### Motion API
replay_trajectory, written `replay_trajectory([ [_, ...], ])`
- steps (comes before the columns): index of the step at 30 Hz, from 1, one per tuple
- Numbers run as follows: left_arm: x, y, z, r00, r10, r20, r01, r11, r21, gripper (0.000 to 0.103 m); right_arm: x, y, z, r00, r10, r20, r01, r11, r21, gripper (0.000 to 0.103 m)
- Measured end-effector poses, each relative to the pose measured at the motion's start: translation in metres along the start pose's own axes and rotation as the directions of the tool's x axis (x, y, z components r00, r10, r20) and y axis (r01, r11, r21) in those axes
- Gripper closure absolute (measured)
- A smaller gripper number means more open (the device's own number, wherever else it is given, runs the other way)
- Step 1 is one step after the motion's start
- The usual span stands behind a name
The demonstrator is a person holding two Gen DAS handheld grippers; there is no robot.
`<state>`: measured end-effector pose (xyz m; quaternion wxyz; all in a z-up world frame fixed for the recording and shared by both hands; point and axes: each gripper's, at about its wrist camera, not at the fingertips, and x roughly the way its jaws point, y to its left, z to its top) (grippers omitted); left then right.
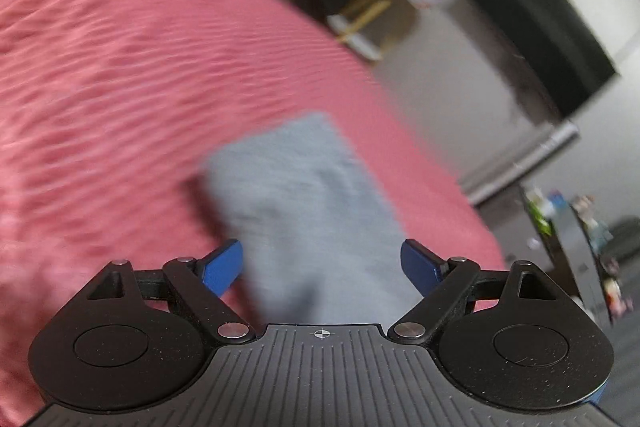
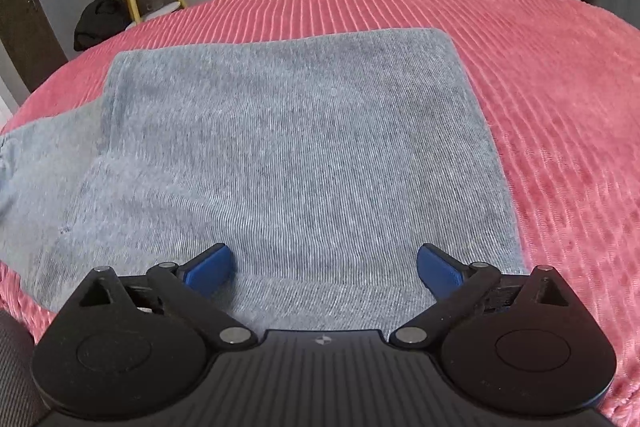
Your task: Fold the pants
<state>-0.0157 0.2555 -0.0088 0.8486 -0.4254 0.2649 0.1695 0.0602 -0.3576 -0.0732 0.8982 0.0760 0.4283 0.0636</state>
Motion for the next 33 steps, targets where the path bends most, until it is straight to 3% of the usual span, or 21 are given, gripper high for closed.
replay_trajectory([
  [2,0.008,0.02,0.004,0.999,-0.018,-0.027,0.016,0.997,-0.074,0.018,0.001,-0.001,0.0,1.0,0.004,0.005,-0.005,1.0,0.011,0.004],
  [5,0.033,0.033,0.007,0.989,-0.106,-0.1,0.092,0.987,-0.133,0.025,0.003,-0.002,0.0,1.0,0.006,0.012,-0.006,1.0,0.023,0.004],
  [8,0.059,0.039,0.009,0.983,-0.115,-0.144,0.091,0.982,-0.163,0.03,0.004,0.0,0.0,1.0,0.001,0.014,-0.001,1.0,0.022,0.004],
  [12,0.076,0.05,0.016,0.98,-0.174,-0.095,0.148,0.961,-0.231,0.028,0.005,-0.001,0.0,1.0,0.002,0.017,-0.003,1.0,0.029,0.004],
  [16,0.096,0.055,0.027,0.979,-0.187,-0.084,0.162,0.957,-0.242,0.035,0.006,-0.002,0.001,1.0,0.002,0.022,-0.003,0.999,0.035,0.004],
  [21,0.082,0.037,0.026,0.988,-0.147,-0.051,0.141,0.984,-0.105,0.06,0.008,-0.001,0.003,1.0,-0.005,0.027,0.004,0.999,0.042,0.004],
  [26,0.051,-0.003,0.026,0.987,-0.163,0.009,0.161,0.982,0.097,0.069,0.007,-0.005,0.003,0.999,0.008,0.036,-0.01,0.998,0.065,0.004],
  [29,0.027,-0.043,0.018,0.982,-0.181,0.053,0.16,0.949,0.273,0.072,0.005,-0.01,0.002,0.998,0.029,0.047,-0.033,0.995,0.094,0.004],
  [33,-0.008,-0.106,-0.007,0.963,-0.259,0.068,0.194,0.85,0.49,0.073,0.002,-0.015,0.002,0.996,0.057,0.064,-0.065,0.989,0.13,0.004],
])
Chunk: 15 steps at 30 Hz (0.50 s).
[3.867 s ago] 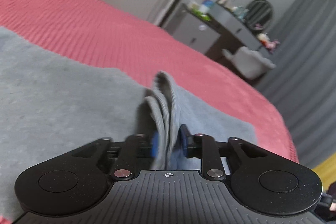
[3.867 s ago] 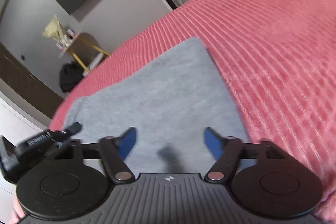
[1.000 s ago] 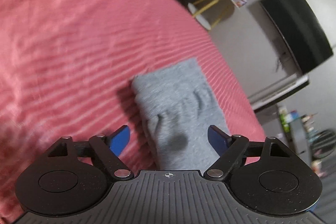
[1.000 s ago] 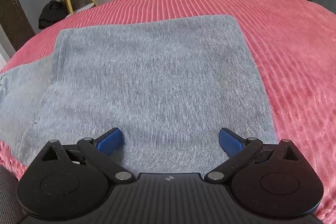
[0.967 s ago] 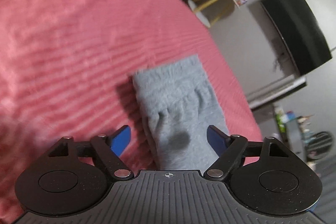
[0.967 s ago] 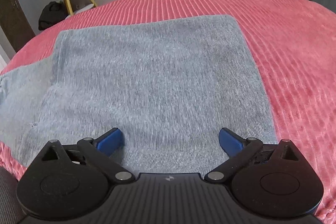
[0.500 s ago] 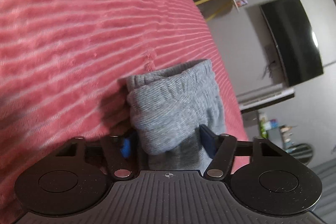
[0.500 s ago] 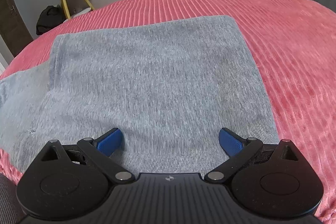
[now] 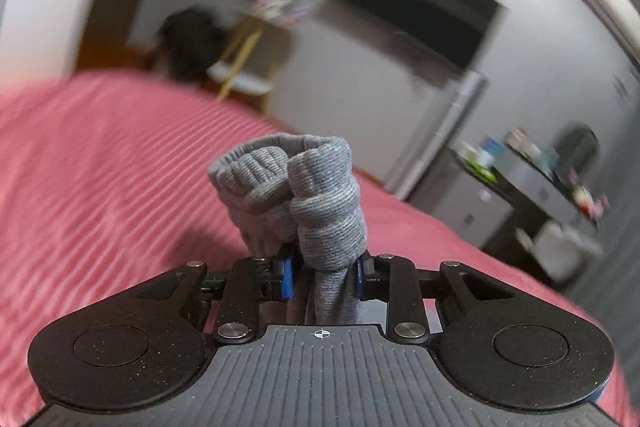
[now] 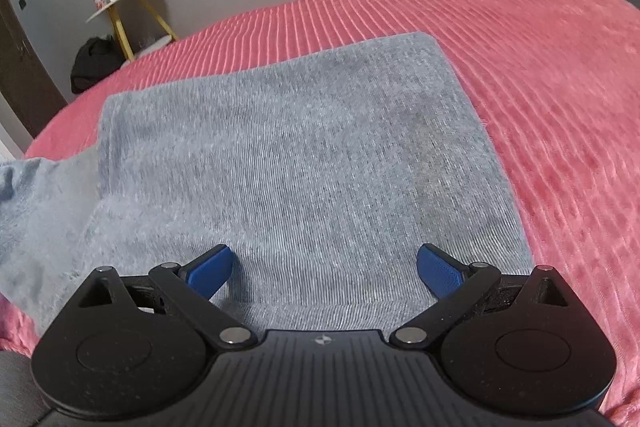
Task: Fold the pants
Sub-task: 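Grasp the ribbed leg cuffs with the left tool and fold them over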
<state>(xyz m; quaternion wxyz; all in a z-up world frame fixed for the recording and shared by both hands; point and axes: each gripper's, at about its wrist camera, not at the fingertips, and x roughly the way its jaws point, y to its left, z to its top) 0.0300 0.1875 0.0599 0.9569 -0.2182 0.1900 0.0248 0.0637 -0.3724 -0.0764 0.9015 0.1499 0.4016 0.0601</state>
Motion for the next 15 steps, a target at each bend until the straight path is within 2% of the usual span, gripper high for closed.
replay_trajectory([
  [2,-0.01,-0.045,-0.001,0.998,-0.057,0.006,0.056,0.991,0.119,0.073,-0.002,-0.003,0.0,1.0,0.017,0.008,-0.017,1.0,0.024,0.004],
  [5,-0.024,-0.111,-0.02,0.99,-0.14,-0.015,0.138,0.948,0.285,0.073,-0.006,-0.007,0.0,0.999,0.048,0.021,-0.049,0.997,0.062,0.004],
  [7,-0.025,-0.153,-0.041,0.978,-0.194,-0.073,0.207,0.907,0.367,0.073,-0.01,-0.011,0.0,0.997,0.075,0.028,-0.077,0.993,0.088,0.004],
  [9,-0.02,-0.19,-0.07,0.956,-0.236,-0.174,0.289,0.854,0.432,0.071,-0.013,-0.013,0.0,0.994,0.104,0.034,-0.107,0.988,0.108,0.004],
  [11,-0.014,-0.213,-0.098,0.931,-0.23,-0.284,0.342,0.824,0.452,0.07,-0.018,-0.016,0.0,0.99,0.133,0.037,-0.137,0.982,0.132,0.004],
  [12,-0.011,-0.22,-0.111,0.916,-0.208,-0.343,0.354,0.821,0.448,0.069,-0.02,-0.018,0.0,0.988,0.151,0.037,-0.155,0.977,0.145,0.004],
  [13,-0.007,-0.222,-0.121,0.902,-0.194,-0.385,0.36,0.83,0.426,0.066,-0.022,-0.019,0.0,0.985,0.169,0.035,-0.172,0.971,0.163,0.004],
  [15,-0.011,-0.211,-0.128,0.882,-0.228,-0.412,0.374,0.872,0.317,0.062,-0.027,-0.025,0.0,0.977,0.209,0.042,-0.213,0.955,0.205,0.004],
])
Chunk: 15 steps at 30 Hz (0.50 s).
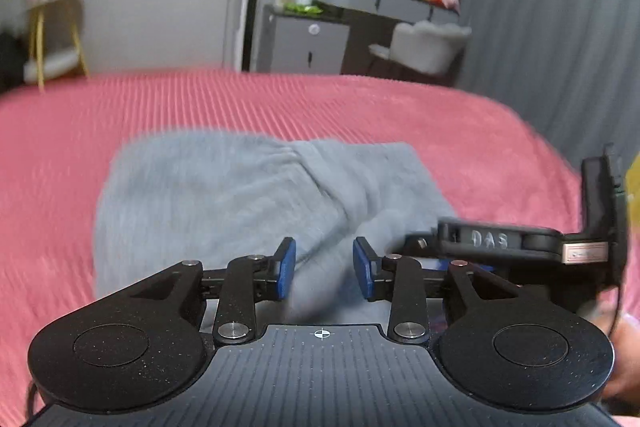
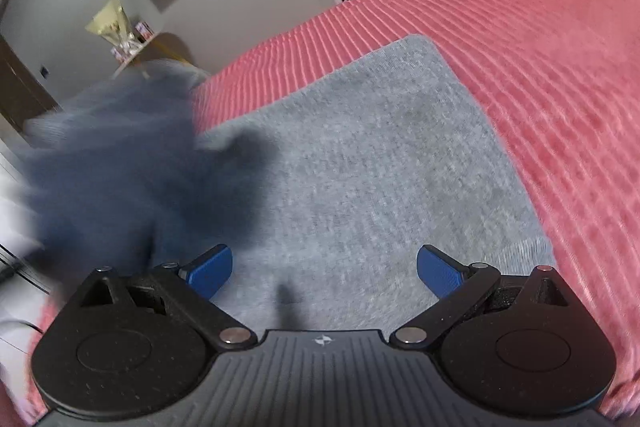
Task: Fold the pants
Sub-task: 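Grasp the ribbed leg cuffs with the left tool and fold them over, then grasp the folded cuffs with the right tool and lay them flat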
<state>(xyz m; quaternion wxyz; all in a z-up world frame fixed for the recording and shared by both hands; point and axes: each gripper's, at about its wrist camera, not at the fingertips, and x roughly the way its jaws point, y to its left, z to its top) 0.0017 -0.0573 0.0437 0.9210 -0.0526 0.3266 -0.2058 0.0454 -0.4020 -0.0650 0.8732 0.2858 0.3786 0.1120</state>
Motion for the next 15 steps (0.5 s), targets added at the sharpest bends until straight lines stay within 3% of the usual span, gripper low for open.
replay_trajectory([
  [1,-0.005,0.009,-0.002,1.0,-0.008,-0.002,0.008,0.999,-0.05,0.049,-0.002,-0.003,0.001,1.0,-0.005,-0.01,0.006,1.0,0.028,0.008],
  [2,-0.01,0.018,-0.003,1.0,0.008,0.0,-0.008,0.995,-0.099,0.045,-0.002,-0.006,0.001,1.0,-0.004,-0.026,0.005,0.999,0.048,0.008],
  [5,-0.031,0.05,-0.003,0.988,0.15,0.042,-0.139,0.969,-0.203,0.035,-0.011,-0.014,0.005,0.996,0.088,-0.018,-0.084,0.983,0.161,0.009],
  [8,-0.037,0.076,-0.005,0.942,0.331,0.055,-0.308,0.917,-0.254,0.027,-0.009,-0.02,0.007,0.975,0.22,-0.025,-0.203,0.932,0.3,0.009],
  [9,-0.034,0.081,-0.008,0.934,0.357,0.031,-0.335,0.901,-0.274,0.026,-0.006,-0.019,0.007,0.965,0.26,-0.034,-0.234,0.911,0.34,0.009],
  [11,-0.028,0.091,-0.014,0.939,0.343,-0.011,-0.326,0.883,-0.336,0.026,0.007,-0.014,0.007,0.957,0.284,-0.064,-0.239,0.891,0.385,0.008],
  [13,-0.019,0.102,-0.024,0.959,0.279,-0.056,-0.278,0.871,-0.406,0.026,0.03,-0.008,0.006,0.947,0.29,-0.139,-0.211,0.887,0.41,0.008],
  [15,-0.014,0.108,-0.027,0.965,0.249,-0.079,-0.257,0.856,-0.448,0.026,0.046,-0.002,0.006,0.95,0.269,-0.157,-0.185,0.893,0.41,0.006],
])
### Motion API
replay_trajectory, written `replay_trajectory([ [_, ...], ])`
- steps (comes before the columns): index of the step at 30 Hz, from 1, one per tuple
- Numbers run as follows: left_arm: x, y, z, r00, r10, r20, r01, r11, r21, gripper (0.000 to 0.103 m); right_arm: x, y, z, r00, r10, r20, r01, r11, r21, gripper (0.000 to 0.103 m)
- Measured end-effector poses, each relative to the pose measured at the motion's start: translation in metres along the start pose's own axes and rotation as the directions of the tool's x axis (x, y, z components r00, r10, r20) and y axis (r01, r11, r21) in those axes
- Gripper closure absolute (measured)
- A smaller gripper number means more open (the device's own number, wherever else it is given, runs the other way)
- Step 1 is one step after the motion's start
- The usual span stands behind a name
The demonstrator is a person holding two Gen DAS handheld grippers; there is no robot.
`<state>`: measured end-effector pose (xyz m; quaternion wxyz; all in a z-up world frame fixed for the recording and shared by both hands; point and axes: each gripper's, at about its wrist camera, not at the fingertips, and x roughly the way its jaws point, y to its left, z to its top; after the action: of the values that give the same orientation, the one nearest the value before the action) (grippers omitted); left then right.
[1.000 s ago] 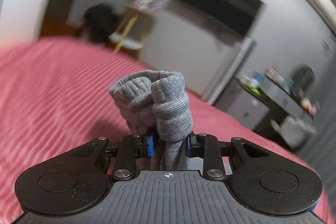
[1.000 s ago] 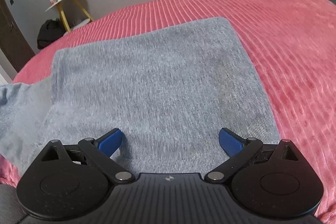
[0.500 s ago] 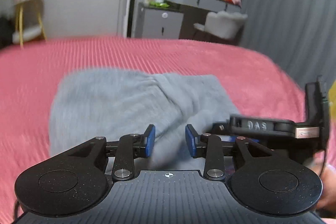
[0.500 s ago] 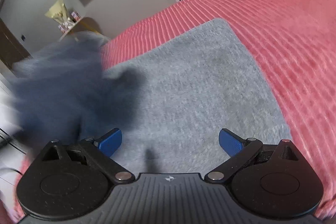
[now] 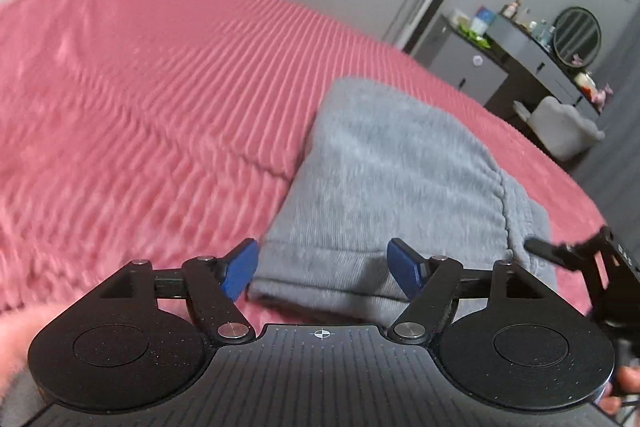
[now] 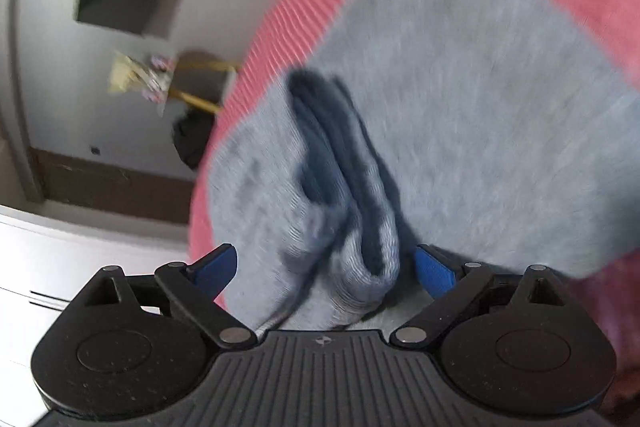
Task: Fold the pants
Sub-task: 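Grasp the folded cuffs with the right tool and lay them flat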
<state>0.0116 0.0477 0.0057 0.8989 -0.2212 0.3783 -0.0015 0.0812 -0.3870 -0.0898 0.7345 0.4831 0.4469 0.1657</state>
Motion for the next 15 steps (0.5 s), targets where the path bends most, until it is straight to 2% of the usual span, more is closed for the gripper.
replay_trajectory([
  [3,-0.006,0.008,-0.001,1.0,-0.028,0.011,0.029,0.999,-0.02,0.026,0.015,0.014,0.002,0.999,0.044,-0.001,-0.044,0.999,0.01,0.011],
  [4,-0.013,0.014,-0.005,0.999,-0.034,0.009,0.035,0.999,-0.017,0.026,0.018,0.019,0.002,0.999,0.049,-0.003,-0.049,0.999,0.011,0.023],
  [5,-0.014,0.016,-0.007,0.999,-0.043,0.003,0.043,0.999,-0.013,0.026,0.023,0.025,0.001,0.999,0.033,0.002,-0.033,0.999,-0.012,0.044],
  [6,-0.014,0.016,-0.009,0.998,-0.055,-0.003,0.055,0.998,-0.001,0.026,0.027,0.029,0.001,1.0,0.017,0.002,-0.017,0.999,-0.041,0.055],
  [7,-0.015,0.014,-0.008,0.998,-0.061,-0.009,0.061,0.998,0.011,0.026,0.032,0.032,0.0,1.0,0.016,-0.003,-0.016,0.998,-0.059,0.057],
  [10,-0.018,0.012,-0.012,0.996,-0.08,-0.028,0.081,0.995,0.055,0.026,0.05,0.033,0.004,0.998,0.001,-0.068,-0.003,0.999,-0.036,0.038],
  [12,-0.019,0.007,-0.014,0.995,-0.092,-0.045,0.096,0.991,0.091,0.026,0.053,0.051,0.002,0.998,-0.039,-0.055,0.033,0.993,-0.109,0.049],
  [13,-0.02,0.003,-0.017,0.995,-0.09,-0.05,0.095,0.989,0.11,0.026,0.051,0.063,0.001,0.998,-0.054,-0.043,0.046,0.986,-0.158,0.065],
  [15,-0.022,-0.003,-0.021,0.996,-0.075,-0.057,0.083,0.984,0.159,0.025,0.041,0.091,-0.001,1.0,-0.014,-0.021,0.009,0.976,-0.216,0.067],
])
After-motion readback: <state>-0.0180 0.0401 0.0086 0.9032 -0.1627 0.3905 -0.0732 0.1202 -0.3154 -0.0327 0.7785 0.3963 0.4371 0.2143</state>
